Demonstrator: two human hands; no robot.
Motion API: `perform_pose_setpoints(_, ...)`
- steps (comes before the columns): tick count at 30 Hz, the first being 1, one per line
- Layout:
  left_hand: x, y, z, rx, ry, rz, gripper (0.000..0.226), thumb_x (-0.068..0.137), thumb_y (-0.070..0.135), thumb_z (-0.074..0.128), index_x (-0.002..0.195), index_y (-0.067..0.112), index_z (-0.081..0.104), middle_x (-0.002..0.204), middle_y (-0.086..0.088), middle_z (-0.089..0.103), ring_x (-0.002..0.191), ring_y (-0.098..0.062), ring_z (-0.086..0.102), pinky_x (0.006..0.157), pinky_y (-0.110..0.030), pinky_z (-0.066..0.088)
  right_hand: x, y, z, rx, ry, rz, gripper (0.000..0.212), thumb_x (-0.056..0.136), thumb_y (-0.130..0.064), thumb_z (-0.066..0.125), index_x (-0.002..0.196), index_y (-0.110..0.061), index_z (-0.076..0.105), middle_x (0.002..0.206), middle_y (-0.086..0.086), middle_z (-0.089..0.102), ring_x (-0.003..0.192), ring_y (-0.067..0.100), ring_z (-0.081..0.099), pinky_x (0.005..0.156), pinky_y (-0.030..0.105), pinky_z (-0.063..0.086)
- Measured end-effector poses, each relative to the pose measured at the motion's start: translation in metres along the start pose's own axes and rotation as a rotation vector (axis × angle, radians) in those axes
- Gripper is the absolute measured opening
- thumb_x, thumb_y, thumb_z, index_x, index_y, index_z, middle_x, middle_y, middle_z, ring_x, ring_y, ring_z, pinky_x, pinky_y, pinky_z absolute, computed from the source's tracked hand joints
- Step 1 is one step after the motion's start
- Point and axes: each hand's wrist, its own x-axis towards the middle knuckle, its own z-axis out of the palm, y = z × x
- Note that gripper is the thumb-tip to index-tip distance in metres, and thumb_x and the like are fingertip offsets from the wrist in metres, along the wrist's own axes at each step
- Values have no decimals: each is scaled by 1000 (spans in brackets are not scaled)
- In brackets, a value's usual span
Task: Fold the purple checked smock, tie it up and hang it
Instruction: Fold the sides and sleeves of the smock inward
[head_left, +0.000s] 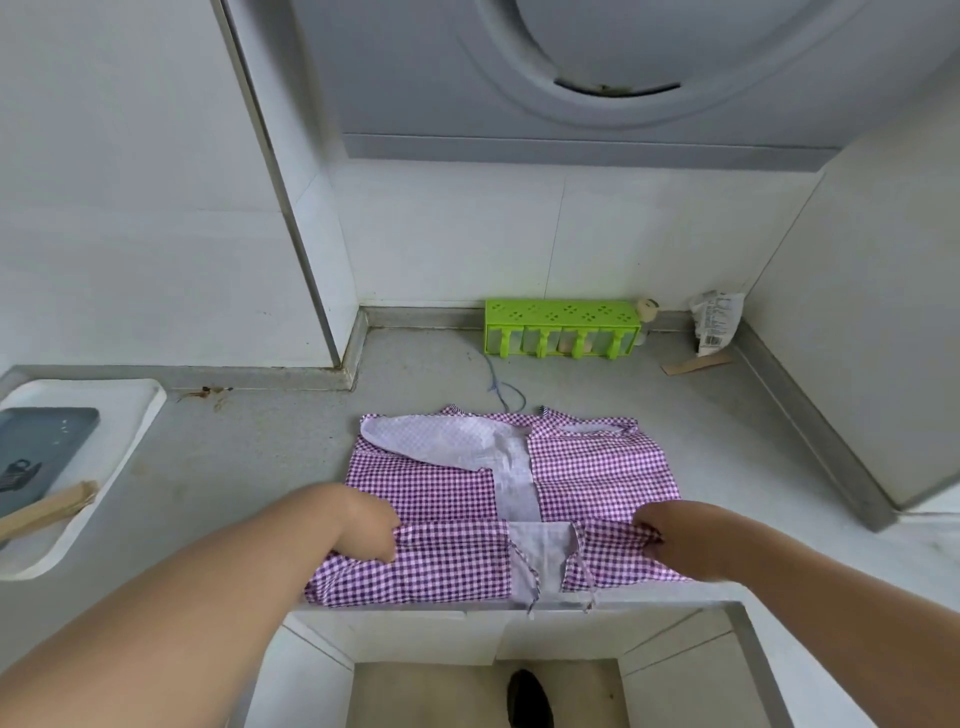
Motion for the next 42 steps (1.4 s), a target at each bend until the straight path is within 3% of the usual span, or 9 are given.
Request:
perform_pose_setpoints(3, 3, -16, -17, -62, 107, 0, 41, 106, 41, 49, 136, 15, 59, 131, -6, 60, 106, -18, 56, 92, -31, 46, 6, 1, -31, -38, 57, -3, 27, 107, -33, 52, 133, -27, 60, 121, -8, 64, 105, 13, 60, 94, 26, 49)
perform_pose_setpoints(10, 31, -56, -60, -226, 405, -83, 37, 107, 47, 46, 132, 27, 64, 123, 3, 67, 106, -15, 63, 97, -35, 52, 67, 7, -92, -101, 248, 17, 27, 105, -44, 50, 120, -28, 66, 116, -4, 64, 105, 18, 62, 92, 37, 52)
perform_pose_setpoints(15, 61, -64, -85, -154, 541, -213, 38, 109, 50, 39, 126, 29, 66, 122, 4, 70, 104, -16, 65, 91, -33, 53, 136, 13, -117, -87, 280, 31, 31, 105, -46, 48, 123, -29, 66, 119, -4, 63, 110, 22, 61, 96, 40, 51)
perform_pose_setpoints(21, 109, -67, -94, -89, 654, -368, 37, 109, 45, 38, 103, 27, 70, 91, 8, 66, 85, -14, 63, 80, -32, 47, 197, 17, -109, -91, 256, 95, 35, 103, -45, 45, 126, -28, 65, 124, 0, 64, 116, 27, 62, 98, 41, 51)
perform_pose_setpoints(26, 148, -64, -90, -116, 766, -375, 31, 105, 37, 48, 132, 26, 60, 128, 2, 60, 121, -21, 55, 109, -39, 41, 238, 17, -92, -97, 249, 120, 36, 100, -45, 48, 127, -31, 66, 123, -1, 61, 115, 26, 60, 99, 42, 51)
perform_pose_setpoints(29, 159, -52, -78, -90, 861, -181, 38, 101, 43, 54, 135, 27, 54, 133, 4, 52, 125, -19, 49, 111, -39, 41, 256, 21, -82, -119, 242, 122, 36, 101, -45, 51, 132, -31, 62, 125, 0, 58, 120, 26, 57, 103, 41, 48)
perform_pose_setpoints(34, 167, -13, -57, 38, 611, 159, 54, 100, 61, 47, 141, 27, 50, 139, 0, 50, 125, -22, 50, 106, -43, 46, 263, 12, -64, -165, 369, -20, 59, 96, -42, 64, 148, -33, 38, 141, -3, 44, 130, 23, 47, 112, 40, 39)
perform_pose_setpoints(37, 178, 3, -50, -11, 452, 121, 84, 94, 73, 52, 163, 37, 21, 173, -7, 16, 155, -34, 25, 124, -55, 32, 259, -5, -56, -124, 336, -256, 66, 95, -33, 63, 151, -38, 30, 142, -6, 40, 125, 22, 53, 110, 41, 45)
perform_pose_setpoints(42, 197, 12, -44, -44, 352, 49, 108, 89, 77, 60, 163, 47, -13, 174, -7, -24, 161, -42, -4, 127, -63, 19, 263, -35, -48, -223, 278, -568, 67, 99, -32, 62, 155, -46, 27, 145, -2, 41, 114, 21, 61, 92, 40, 59)
